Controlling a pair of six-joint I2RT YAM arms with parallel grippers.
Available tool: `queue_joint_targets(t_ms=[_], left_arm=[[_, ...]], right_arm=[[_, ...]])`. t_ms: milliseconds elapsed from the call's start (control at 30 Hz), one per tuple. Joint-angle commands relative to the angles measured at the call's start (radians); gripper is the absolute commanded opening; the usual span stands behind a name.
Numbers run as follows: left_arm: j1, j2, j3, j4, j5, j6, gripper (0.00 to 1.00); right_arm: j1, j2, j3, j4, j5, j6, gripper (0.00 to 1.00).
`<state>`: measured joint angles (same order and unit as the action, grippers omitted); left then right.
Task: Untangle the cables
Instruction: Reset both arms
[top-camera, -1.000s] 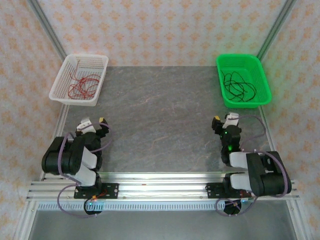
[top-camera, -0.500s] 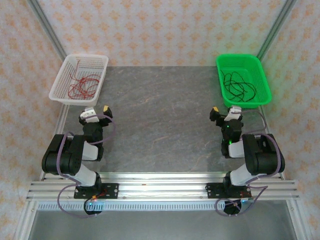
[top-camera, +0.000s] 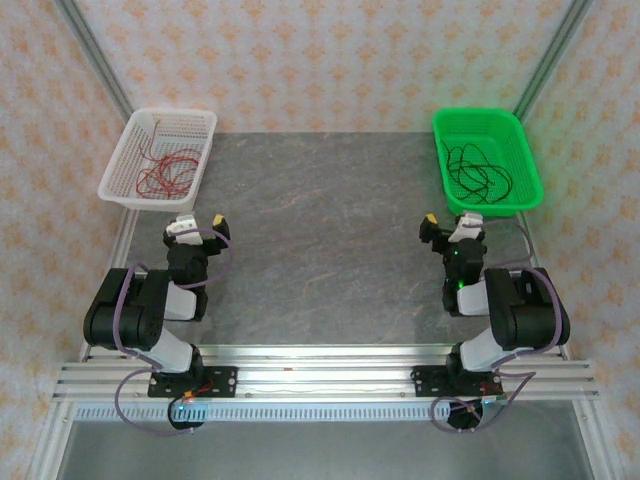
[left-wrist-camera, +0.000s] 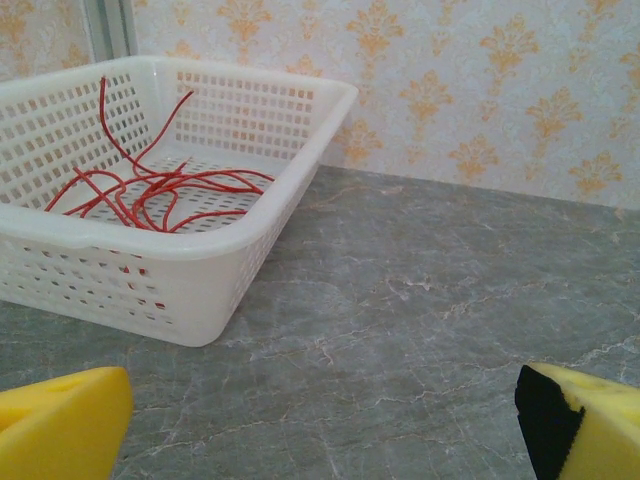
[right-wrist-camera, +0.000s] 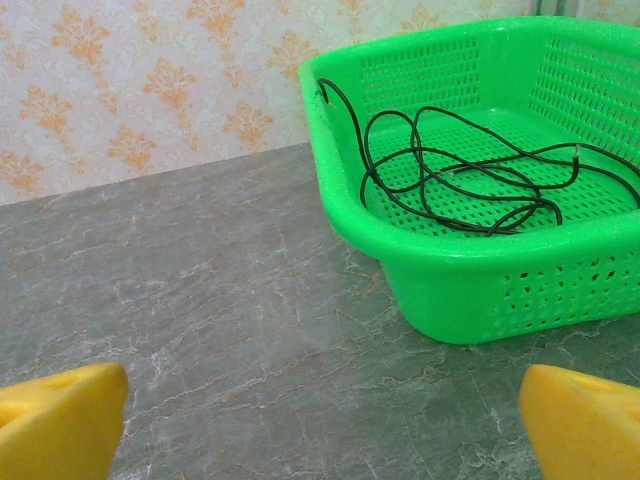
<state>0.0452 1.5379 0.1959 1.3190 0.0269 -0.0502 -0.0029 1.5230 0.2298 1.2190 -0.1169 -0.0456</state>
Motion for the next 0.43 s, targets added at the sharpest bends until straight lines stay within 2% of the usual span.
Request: queue_joint_targets(t_ms=[0, 333, 400], left_arm=[[-0.006, -0.003, 0.021, -0.004, 0.024, 0.021, 0.99], [-0.007, -0.002, 0.023, -0.009, 0.022, 0.021, 0.99], [-0.007, -0.002, 0.02, -0.002, 0.022, 0.021, 0.99]], right_arm=[[0.004, -0.008, 0.0, 0.008, 0.005, 0.003, 1.0], [0.003, -0.015, 0.002, 0.005, 0.01, 0.003, 1.0], [0.027, -0.134, 0.004, -0.081, 0.018, -0.025, 1.0]])
